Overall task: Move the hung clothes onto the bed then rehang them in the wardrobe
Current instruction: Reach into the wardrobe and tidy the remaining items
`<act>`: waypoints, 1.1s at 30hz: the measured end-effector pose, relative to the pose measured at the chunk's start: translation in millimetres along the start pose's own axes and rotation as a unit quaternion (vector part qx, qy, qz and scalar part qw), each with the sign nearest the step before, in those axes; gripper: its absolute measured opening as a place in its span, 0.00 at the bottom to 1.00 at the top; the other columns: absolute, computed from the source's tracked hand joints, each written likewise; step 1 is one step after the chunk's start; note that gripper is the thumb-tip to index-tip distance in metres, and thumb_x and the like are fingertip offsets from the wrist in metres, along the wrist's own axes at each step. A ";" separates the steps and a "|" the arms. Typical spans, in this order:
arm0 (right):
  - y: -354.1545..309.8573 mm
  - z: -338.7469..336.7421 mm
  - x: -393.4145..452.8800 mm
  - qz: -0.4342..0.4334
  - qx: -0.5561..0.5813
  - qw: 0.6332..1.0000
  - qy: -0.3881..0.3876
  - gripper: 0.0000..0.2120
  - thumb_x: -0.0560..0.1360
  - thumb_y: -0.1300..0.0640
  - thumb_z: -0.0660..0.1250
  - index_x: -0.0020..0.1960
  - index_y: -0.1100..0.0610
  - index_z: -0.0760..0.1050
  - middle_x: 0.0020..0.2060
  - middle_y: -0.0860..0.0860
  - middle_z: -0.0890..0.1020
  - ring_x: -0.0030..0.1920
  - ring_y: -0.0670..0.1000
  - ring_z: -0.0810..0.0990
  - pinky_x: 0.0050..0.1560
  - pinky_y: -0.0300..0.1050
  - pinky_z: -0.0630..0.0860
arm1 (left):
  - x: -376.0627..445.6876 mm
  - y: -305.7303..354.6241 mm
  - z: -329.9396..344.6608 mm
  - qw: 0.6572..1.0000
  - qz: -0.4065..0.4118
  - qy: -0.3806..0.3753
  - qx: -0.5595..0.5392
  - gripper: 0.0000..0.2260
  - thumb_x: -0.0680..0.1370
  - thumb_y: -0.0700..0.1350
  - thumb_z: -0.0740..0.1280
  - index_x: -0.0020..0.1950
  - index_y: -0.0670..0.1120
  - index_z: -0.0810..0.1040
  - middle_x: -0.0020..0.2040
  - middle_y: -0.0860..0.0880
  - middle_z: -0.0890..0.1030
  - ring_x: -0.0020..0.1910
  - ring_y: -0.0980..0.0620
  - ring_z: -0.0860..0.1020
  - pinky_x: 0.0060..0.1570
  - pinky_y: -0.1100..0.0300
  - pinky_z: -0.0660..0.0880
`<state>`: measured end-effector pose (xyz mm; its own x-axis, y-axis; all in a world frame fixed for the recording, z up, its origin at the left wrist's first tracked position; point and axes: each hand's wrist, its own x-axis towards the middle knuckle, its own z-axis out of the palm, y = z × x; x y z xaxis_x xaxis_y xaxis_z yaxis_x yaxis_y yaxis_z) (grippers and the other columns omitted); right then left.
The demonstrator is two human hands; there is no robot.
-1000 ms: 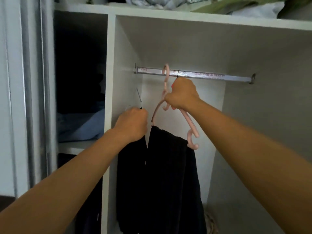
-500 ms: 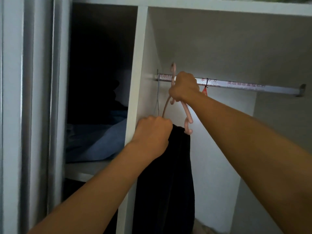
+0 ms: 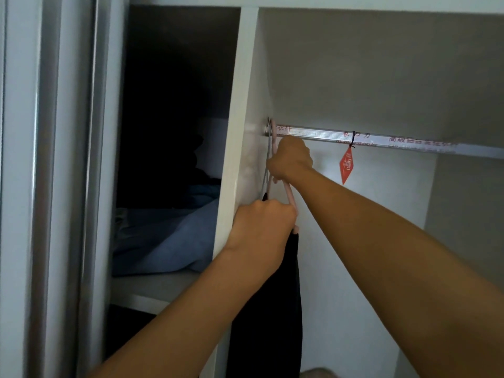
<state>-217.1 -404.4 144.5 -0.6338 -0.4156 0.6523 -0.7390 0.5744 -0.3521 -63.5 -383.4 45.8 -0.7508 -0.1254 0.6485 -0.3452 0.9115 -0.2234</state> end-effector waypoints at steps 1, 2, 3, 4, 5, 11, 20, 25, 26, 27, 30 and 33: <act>3.4 1.2 -0.4 0.002 0.003 1.000 -0.001 0.19 0.69 0.63 0.73 0.59 0.62 0.75 0.54 0.56 0.79 0.51 0.55 0.80 0.40 0.43 0.72 | -0.5 0.5 -3.0 1.000 0.003 -0.005 -0.007 0.06 0.81 0.41 0.62 0.56 0.44 0.76 0.53 0.47 0.79 0.50 0.48 0.80 0.31 0.62 0.62; 5.9 0.9 -0.4 0.001 0.002 1.000 0.001 0.19 0.69 0.62 0.73 0.59 0.62 0.75 0.54 0.56 0.79 0.51 0.56 0.80 0.40 0.44 0.72 | -1.0 1.3 -5.4 1.000 0.008 -0.013 -0.010 0.07 0.82 0.41 0.62 0.57 0.44 0.76 0.54 0.46 0.79 0.52 0.48 0.79 0.31 0.62 0.62; 8.2 -0.6 0.8 0.001 0.000 1.000 0.003 0.19 0.70 0.62 0.73 0.59 0.62 0.75 0.53 0.56 0.80 0.51 0.56 0.81 0.40 0.44 0.73 | -1.7 2.0 -7.2 1.000 0.009 -0.017 -0.019 0.07 0.82 0.41 0.61 0.57 0.44 0.76 0.54 0.46 0.78 0.53 0.48 0.79 0.30 0.63 0.61; 10.8 -3.4 2.1 0.003 -0.001 1.000 0.006 0.19 0.70 0.62 0.73 0.59 0.62 0.75 0.53 0.56 0.80 0.51 0.56 0.81 0.39 0.44 0.73 | -1.4 2.2 -7.0 0.999 0.004 -0.020 -0.027 0.05 0.82 0.40 0.61 0.55 0.44 0.75 0.54 0.46 0.78 0.52 0.47 0.79 0.32 0.63 0.63; 13.7 -5.8 3.3 0.009 0.001 1.000 0.008 0.19 0.70 0.62 0.73 0.59 0.62 0.75 0.51 0.56 0.80 0.49 0.56 0.81 0.37 0.43 0.73 | -1.8 2.2 -6.9 0.999 -0.004 -0.016 -0.033 0.03 0.81 0.39 0.61 0.49 0.45 0.73 0.52 0.46 0.78 0.51 0.48 0.79 0.34 0.62 0.65; 19.8 -6.0 2.5 0.020 0.030 0.999 0.002 0.16 0.69 0.63 0.73 0.56 0.62 0.76 0.51 0.56 0.81 0.49 0.56 0.82 0.34 0.42 0.73 | 0.4 1.1 9.0 0.997 -0.023 0.059 -0.044 0.11 0.80 0.39 0.62 0.41 0.48 0.63 0.49 0.47 0.79 0.46 0.50 0.78 0.38 0.59 0.67; 7.3 7.6 1.9 0.019 0.059 0.998 0.008 0.16 0.70 0.63 0.70 0.58 0.62 0.76 0.52 0.56 0.80 0.51 0.55 0.82 0.39 0.42 0.73 | -1.2 3.8 12.7 0.993 -0.073 0.073 -0.052 0.05 0.79 0.36 0.62 0.48 0.46 0.71 0.51 0.46 0.78 0.44 0.51 0.71 0.38 0.59 0.65; 10.6 6.6 -1.1 0.016 0.082 0.996 -0.003 0.09 0.71 0.62 0.69 0.52 0.61 0.76 0.45 0.54 0.79 0.45 0.54 0.82 0.30 0.41 0.73 | -0.5 4.0 13.2 0.990 -0.061 0.118 -0.051 0.08 0.72 0.35 0.72 0.44 0.44 0.74 0.42 0.45 0.79 0.37 0.52 0.67 0.32 0.58 0.63; 12.8 4.6 -2.2 0.020 0.092 0.996 -0.011 0.06 0.72 0.62 0.68 0.48 0.60 0.75 0.44 0.54 0.81 0.44 0.55 0.83 0.32 0.42 0.77 | -0.9 4.5 13.7 0.990 -0.060 0.109 -0.061 0.06 0.74 0.36 0.70 0.46 0.44 0.74 0.44 0.45 0.79 0.39 0.51 0.68 0.34 0.58 0.64; 15.3 2.1 -3.0 0.023 0.100 0.995 -0.020 0.03 0.72 0.61 0.67 0.45 0.59 0.74 0.43 0.55 0.82 0.41 0.55 0.84 0.35 0.44 0.80 | -1.2 4.3 14.1 0.991 -0.055 0.107 -0.055 0.06 0.76 0.37 0.68 0.51 0.43 0.74 0.48 0.45 0.78 0.43 0.50 0.70 0.37 0.58 0.64; 22.6 -8.5 -11.1 0.030 0.106 0.993 -0.038 0.06 0.75 0.59 0.66 0.39 0.59 0.73 0.34 0.54 0.81 0.30 0.51 0.81 0.30 0.42 0.78 | -1.7 2.2 12.5 0.986 -0.036 0.135 -0.087 0.11 0.75 0.36 0.68 0.57 0.41 0.74 0.49 0.43 0.77 0.50 0.46 0.73 0.39 0.57 0.65; 32.7 -20.6 -28.2 0.032 0.124 0.990 -0.054 0.07 0.75 0.60 0.66 0.40 0.61 0.75 0.32 0.56 0.82 0.29 0.53 0.83 0.38 0.47 0.84 | -4.1 2.3 11.0 0.968 -0.038 0.196 -0.150 0.15 0.70 0.29 0.67 0.55 0.39 0.77 0.43 0.42 0.76 0.43 0.45 0.72 0.35 0.52 0.69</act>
<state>-218.7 -359.3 128.4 -0.6919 -0.4654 0.5519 -0.7215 0.4175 -0.5525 -67.4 -385.1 34.6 -0.4382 -0.0913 0.8942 -0.1681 0.9856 0.0182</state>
